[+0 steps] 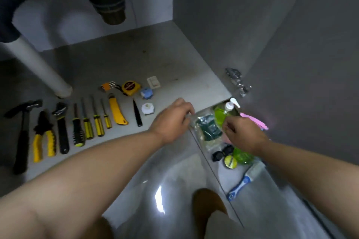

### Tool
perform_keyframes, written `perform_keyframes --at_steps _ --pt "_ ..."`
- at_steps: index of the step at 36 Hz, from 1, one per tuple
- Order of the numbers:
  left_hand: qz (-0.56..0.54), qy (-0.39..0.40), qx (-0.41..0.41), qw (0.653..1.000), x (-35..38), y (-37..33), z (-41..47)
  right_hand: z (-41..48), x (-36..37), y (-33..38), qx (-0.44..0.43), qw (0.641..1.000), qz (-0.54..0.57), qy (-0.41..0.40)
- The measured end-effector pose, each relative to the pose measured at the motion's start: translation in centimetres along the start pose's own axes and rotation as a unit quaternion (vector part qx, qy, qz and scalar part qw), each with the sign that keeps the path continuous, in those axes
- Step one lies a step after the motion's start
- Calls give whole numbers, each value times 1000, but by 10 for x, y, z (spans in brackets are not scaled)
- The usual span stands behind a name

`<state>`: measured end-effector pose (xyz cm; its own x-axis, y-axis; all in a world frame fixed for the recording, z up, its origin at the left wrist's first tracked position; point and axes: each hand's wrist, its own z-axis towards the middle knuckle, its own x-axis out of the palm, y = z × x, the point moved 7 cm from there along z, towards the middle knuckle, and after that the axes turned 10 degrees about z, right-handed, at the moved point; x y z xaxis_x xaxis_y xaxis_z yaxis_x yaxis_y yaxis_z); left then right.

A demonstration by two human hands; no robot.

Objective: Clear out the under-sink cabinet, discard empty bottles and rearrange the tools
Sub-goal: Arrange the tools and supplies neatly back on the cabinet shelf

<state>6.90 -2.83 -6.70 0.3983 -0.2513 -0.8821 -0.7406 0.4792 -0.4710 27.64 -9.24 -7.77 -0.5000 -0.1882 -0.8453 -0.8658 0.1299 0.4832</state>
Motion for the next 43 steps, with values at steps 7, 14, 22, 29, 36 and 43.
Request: perform_keyframes --at_steps 7,14,22,29,36,43 --pt "-150 183 -200 951 124 -21 -5 -44 59 -51 66 989 -9 134" --pt "-258 178 -399 862 171 10 -5 -30 96 -70 185 969 163 33" --pt "-474 102 -410 773 183 17 3 3 117 -65 323 864 387 -14" --pt "-538 105 -427 719 182 15 5 5 135 -54 353 766 537 -27" --pt "-517 138 -447 717 175 22 -13 -16 142 -48 353 762 542 11" --pt "-550 208 -432 684 161 24 -49 -35 142 -55 371 752 544 42"
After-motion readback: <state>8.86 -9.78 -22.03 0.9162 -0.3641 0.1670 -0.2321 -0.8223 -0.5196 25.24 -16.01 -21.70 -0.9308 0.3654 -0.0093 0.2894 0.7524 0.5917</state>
